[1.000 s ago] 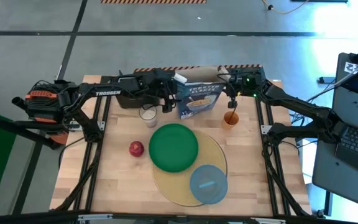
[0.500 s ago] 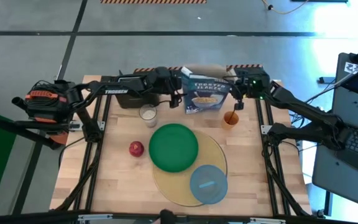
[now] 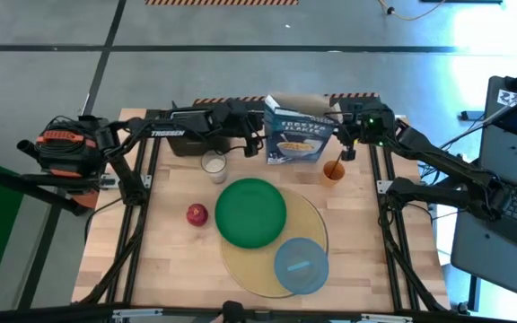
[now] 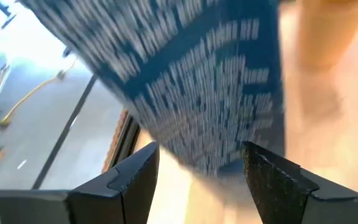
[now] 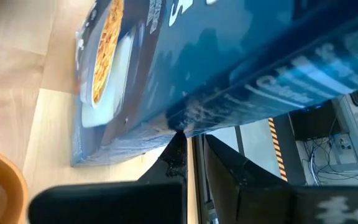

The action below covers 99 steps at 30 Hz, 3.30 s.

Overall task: Arrange a breakfast setting
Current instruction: Pour the cereal into the blue bowl

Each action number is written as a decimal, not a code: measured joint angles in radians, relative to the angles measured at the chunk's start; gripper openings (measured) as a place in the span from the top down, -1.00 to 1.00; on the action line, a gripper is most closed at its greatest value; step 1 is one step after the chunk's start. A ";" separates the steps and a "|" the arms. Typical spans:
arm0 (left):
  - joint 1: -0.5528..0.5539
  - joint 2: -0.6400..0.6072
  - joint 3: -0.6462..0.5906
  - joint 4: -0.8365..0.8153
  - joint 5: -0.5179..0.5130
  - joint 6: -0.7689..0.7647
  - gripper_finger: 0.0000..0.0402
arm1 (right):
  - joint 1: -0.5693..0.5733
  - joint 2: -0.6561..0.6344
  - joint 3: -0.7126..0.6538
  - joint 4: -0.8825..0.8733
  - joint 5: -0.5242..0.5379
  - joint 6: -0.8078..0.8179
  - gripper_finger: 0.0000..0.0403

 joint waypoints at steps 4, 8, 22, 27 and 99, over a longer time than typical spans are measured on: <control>-0.008 -0.017 0.000 -0.060 -0.078 0.005 -0.11 | 0.000 0.000 0.000 -0.005 0.001 0.005 0.85; -0.016 -0.056 0.000 -0.107 -0.109 0.008 -0.11 | 0.000 0.000 0.000 -0.006 0.008 0.005 0.85; -0.100 -0.260 0.000 -0.233 -0.229 -0.023 -0.11 | -0.001 0.000 0.001 -0.010 0.030 0.007 0.85; -0.130 -0.279 0.000 -0.206 -0.294 -0.124 -0.11 | -0.001 -0.007 0.001 -0.010 0.070 0.006 0.85; 0.137 0.157 -0.002 0.090 0.413 -0.284 -0.97 | -0.002 -0.124 0.001 -0.122 0.115 0.068 0.85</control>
